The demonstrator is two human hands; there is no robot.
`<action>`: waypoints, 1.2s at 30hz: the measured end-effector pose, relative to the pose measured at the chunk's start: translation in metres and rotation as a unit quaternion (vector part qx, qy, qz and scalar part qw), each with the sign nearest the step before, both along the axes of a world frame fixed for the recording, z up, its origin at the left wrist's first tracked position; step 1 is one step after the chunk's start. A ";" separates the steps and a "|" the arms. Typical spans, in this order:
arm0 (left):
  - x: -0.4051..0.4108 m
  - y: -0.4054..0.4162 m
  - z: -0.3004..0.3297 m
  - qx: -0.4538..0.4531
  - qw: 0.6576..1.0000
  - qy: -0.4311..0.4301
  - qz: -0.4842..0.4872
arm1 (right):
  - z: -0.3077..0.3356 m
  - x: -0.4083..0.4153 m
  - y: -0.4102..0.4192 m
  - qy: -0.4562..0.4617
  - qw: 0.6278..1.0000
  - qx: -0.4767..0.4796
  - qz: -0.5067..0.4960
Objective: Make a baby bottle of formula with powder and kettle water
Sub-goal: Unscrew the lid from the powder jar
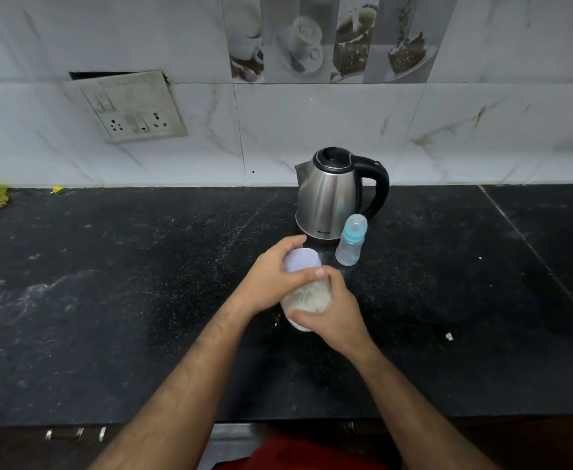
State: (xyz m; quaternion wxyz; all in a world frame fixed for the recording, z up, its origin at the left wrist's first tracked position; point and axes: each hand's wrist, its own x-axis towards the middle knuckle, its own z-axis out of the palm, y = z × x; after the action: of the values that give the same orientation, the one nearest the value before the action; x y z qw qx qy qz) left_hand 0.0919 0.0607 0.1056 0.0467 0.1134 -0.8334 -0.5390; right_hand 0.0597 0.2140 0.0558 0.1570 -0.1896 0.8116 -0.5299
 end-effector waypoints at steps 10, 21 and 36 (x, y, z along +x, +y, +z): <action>-0.007 0.005 -0.012 -0.023 0.995 -0.048 0.082 | -0.010 -0.014 0.007 0.010 0.999 0.034 0.006; -0.007 -0.025 -0.053 0.397 0.885 -0.082 0.230 | -0.019 -0.024 0.008 0.033 0.999 0.036 0.002; -0.007 -0.105 -0.121 0.138 0.890 -0.207 0.382 | -0.020 -0.036 -0.001 0.075 0.994 0.075 -0.025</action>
State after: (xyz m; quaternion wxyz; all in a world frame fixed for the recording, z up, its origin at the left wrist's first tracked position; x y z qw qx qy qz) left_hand 0.0852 -0.0445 -0.0152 0.0596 0.5376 -0.6338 -0.5529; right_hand 0.0242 0.2134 0.0357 0.0959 -0.1963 0.8631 -0.4553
